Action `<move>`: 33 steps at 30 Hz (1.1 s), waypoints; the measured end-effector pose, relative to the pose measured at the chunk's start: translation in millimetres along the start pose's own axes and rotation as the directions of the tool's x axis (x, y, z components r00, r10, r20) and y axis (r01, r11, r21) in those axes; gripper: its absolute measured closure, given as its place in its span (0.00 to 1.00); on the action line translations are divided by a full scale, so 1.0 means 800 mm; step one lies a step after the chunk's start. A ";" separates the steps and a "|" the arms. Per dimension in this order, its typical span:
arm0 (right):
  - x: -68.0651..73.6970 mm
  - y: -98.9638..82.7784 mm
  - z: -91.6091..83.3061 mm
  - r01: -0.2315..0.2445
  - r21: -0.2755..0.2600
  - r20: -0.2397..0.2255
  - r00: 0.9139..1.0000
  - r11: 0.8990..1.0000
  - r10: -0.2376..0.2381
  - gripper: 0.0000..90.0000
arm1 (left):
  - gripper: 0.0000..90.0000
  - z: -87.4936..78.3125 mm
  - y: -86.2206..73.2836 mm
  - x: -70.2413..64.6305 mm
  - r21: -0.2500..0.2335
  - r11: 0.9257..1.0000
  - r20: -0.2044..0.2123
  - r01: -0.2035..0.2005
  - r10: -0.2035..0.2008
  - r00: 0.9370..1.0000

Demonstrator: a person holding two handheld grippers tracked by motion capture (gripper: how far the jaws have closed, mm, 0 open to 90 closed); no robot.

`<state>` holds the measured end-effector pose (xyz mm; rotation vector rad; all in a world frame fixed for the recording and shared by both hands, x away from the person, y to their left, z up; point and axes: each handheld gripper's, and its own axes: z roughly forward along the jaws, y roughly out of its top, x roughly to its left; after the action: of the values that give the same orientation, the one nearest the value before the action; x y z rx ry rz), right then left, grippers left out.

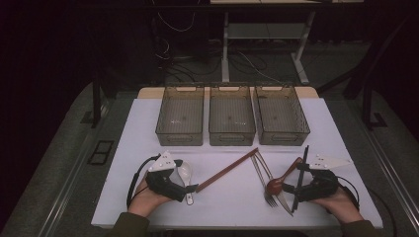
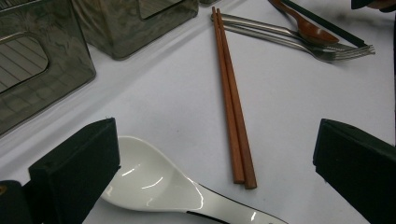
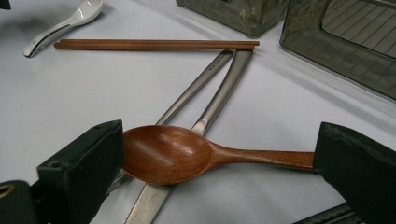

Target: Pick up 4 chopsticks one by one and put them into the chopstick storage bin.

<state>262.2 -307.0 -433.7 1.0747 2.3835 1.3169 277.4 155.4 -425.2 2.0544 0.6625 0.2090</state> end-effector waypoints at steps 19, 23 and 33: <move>-0.014 0.006 -0.009 -0.070 0.003 0.060 0.996 0.998 0.069 0.05 | 0.00 -0.002 -0.002 0.001 -0.002 1.000 -0.008 0.002 -0.002 1.000; -0.018 0.008 -0.008 -0.082 0.004 0.084 0.993 0.997 0.082 0.06 | 0.00 -0.002 -0.003 0.001 -0.005 1.000 -0.006 0.003 -0.003 1.000; -0.031 0.013 -0.007 -0.114 0.011 0.130 0.985 0.993 0.112 0.11 | 0.00 -0.002 -0.004 0.002 -0.007 1.000 -0.005 0.009 -0.009 1.000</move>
<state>281.8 -324.2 -426.0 1.2769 2.2752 1.2214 276.8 158.7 -426.9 2.0445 0.6737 0.2112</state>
